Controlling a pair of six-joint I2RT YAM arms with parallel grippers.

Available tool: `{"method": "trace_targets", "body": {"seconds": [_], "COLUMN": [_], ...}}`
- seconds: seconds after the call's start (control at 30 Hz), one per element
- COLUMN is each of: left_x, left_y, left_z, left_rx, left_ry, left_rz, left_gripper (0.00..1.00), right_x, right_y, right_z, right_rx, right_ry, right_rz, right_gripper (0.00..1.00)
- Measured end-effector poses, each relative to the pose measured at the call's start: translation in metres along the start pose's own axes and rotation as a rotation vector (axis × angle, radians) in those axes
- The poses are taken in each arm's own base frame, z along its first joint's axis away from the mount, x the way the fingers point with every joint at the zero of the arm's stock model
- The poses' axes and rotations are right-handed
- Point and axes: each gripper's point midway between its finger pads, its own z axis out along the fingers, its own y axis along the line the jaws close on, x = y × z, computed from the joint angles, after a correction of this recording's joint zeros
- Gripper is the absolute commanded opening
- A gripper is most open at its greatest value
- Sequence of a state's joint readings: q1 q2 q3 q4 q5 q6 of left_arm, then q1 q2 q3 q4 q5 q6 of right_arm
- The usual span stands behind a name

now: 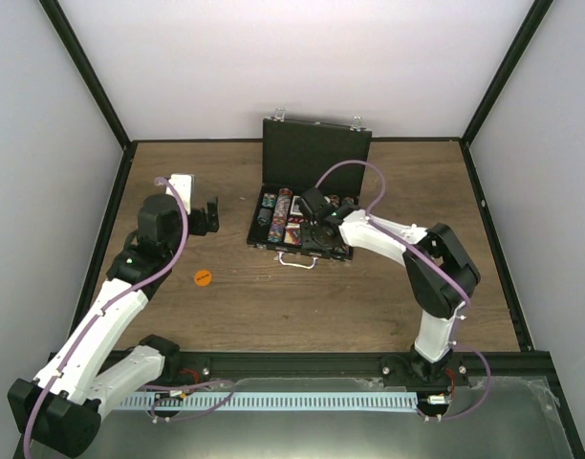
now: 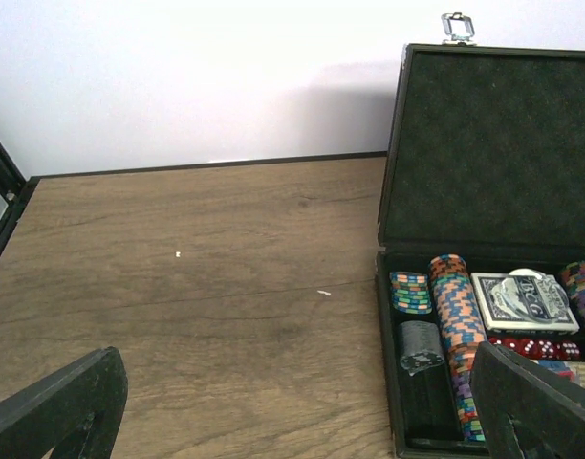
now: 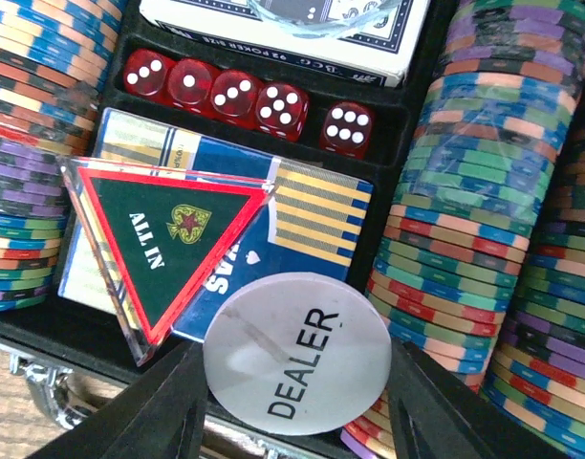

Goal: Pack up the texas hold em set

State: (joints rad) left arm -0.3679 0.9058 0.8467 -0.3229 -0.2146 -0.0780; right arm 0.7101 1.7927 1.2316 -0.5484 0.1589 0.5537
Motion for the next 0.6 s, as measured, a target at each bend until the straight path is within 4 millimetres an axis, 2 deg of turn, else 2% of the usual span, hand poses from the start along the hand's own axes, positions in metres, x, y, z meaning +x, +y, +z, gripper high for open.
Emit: {"method": "trace_targets", "body": {"seconds": [0.27,0.4,0.6], "left_x": [0.001,0.005,0.004], "left_y": [0.001,0.0,0.001], "left_z": [0.001,0.005,0.006], "left_rx": [-0.008,-0.007,-0.01], "left_ry": [0.003,0.019,0.017], "left_rz": [0.001,0.004,0.004], "left_gripper": [1.0,1.0,1.0], "right_x": [-0.009,-0.005,-0.004], "right_y": [0.007,0.006,0.005], "right_z": [0.008,0.016,0.016], "right_rx": [-0.002,0.01,0.013], "right_ry": [-0.005,0.015,0.019], "right_rz": [-0.011,-0.014,-0.014], "right_gripper": [0.52,0.52,0.52]}}
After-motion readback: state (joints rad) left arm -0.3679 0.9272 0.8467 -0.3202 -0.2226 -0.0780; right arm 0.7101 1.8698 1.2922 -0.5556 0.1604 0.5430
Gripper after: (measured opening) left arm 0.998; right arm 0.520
